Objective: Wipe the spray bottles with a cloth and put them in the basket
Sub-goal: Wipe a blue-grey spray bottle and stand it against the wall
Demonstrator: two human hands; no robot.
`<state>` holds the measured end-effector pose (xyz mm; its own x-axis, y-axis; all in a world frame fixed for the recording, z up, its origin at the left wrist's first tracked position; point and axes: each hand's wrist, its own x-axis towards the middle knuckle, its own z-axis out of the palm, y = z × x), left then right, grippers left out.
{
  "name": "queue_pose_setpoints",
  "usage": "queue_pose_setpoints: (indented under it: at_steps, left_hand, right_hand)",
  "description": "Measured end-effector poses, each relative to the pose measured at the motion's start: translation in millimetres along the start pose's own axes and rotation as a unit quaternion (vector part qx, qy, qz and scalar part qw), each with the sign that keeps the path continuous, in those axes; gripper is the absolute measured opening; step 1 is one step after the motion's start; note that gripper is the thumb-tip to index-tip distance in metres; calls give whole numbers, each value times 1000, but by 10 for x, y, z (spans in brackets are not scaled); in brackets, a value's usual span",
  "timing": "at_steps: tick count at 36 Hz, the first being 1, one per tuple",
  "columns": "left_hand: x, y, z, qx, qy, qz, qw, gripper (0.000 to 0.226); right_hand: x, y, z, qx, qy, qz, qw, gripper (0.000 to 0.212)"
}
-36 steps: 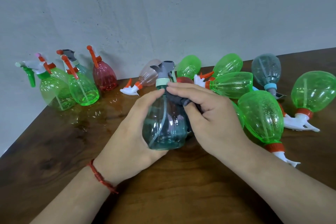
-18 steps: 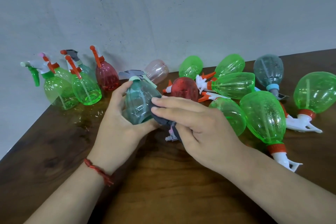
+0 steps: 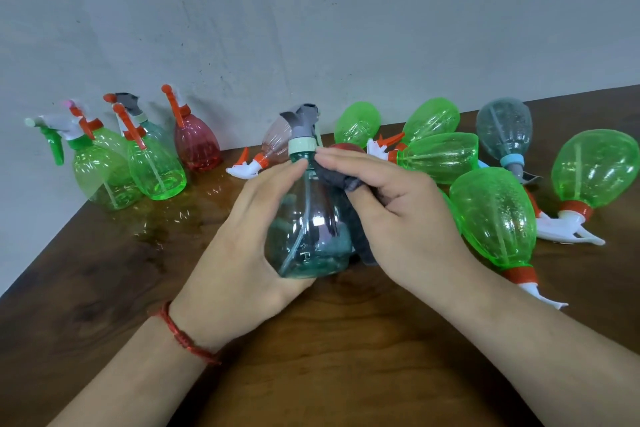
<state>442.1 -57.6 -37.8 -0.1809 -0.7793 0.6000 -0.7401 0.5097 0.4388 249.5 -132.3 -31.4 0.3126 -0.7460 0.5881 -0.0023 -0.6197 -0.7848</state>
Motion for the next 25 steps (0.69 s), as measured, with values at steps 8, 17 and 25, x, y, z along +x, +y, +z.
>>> queue_pose_setpoints:
  at_steps: [8, 17, 25]
  left_hand:
    - [-16, 39, -6, -124, 7, -77, 989, 117]
    - [-17, 14, 32, -161, -31, -83, 983, 116]
    - [-37, -96, 35, -103, -17, -80, 991, 115]
  right_hand:
    - [39, 3, 11, 120, 23, 73, 990, 42]
    - [-10, 24, 22, 66, 30, 22, 997, 44]
    - [-38, 78, 18, -69, 6, -83, 994, 48]
